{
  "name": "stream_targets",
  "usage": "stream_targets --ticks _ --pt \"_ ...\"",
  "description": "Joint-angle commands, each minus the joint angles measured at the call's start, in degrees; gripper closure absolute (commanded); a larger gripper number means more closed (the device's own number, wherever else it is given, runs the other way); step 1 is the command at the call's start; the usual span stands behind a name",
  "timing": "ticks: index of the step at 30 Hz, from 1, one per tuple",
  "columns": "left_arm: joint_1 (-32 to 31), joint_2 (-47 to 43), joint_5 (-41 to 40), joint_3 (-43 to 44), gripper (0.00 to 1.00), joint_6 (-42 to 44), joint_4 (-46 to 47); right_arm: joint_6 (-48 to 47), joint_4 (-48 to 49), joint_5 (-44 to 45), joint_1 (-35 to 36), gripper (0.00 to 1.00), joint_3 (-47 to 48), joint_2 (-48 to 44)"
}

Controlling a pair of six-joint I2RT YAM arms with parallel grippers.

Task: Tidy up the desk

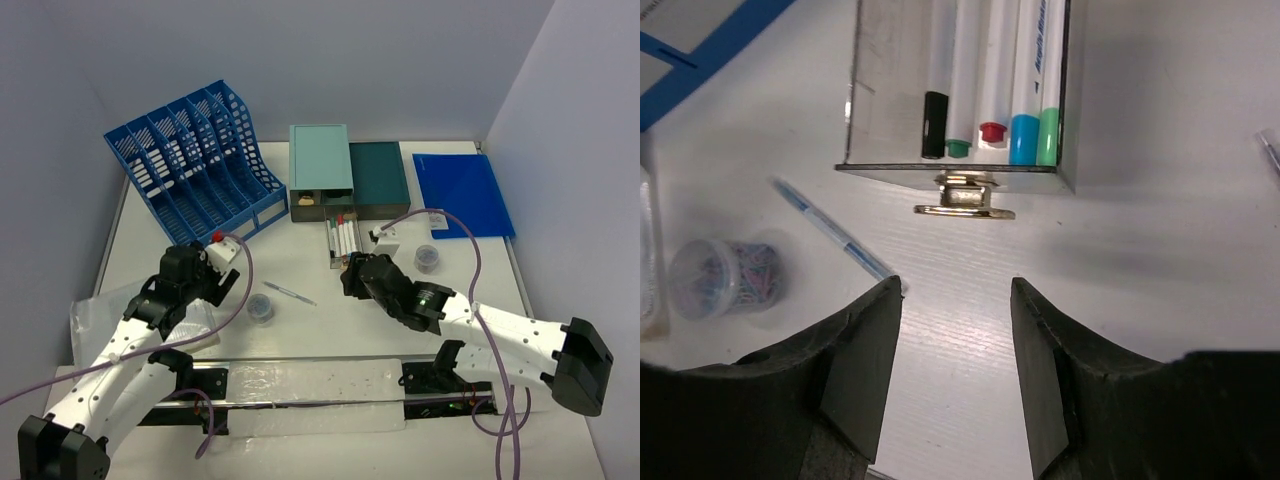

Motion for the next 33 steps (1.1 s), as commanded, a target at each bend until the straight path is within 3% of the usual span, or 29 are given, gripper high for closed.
stream_targets --ticks 1,17,24,33 --pt "0.43 -1.52 -0.39 -0.67 0.17 -1.67 2.13 1.22 4.0 3.43 0.24 0.46 0.63 2.95" --pt "1.13 -3.8 -0.08 -0.77 0.17 -1.63 1.57 -1.06 9.88 12.63 -0.73 0.47 5.58 11.07" --pt "1.13 -3.23 -0.13 -0.77 0.18 -1.6 1.67 -2.71 15.25 13.42 -1.74 0.47 6.56 12.13" --pt "1.13 -2.58 -0.13 -0.65 0.18 -1.54 1.61 -6.71 19.46 11.39 -4.72 0.47 13.03 20.56"
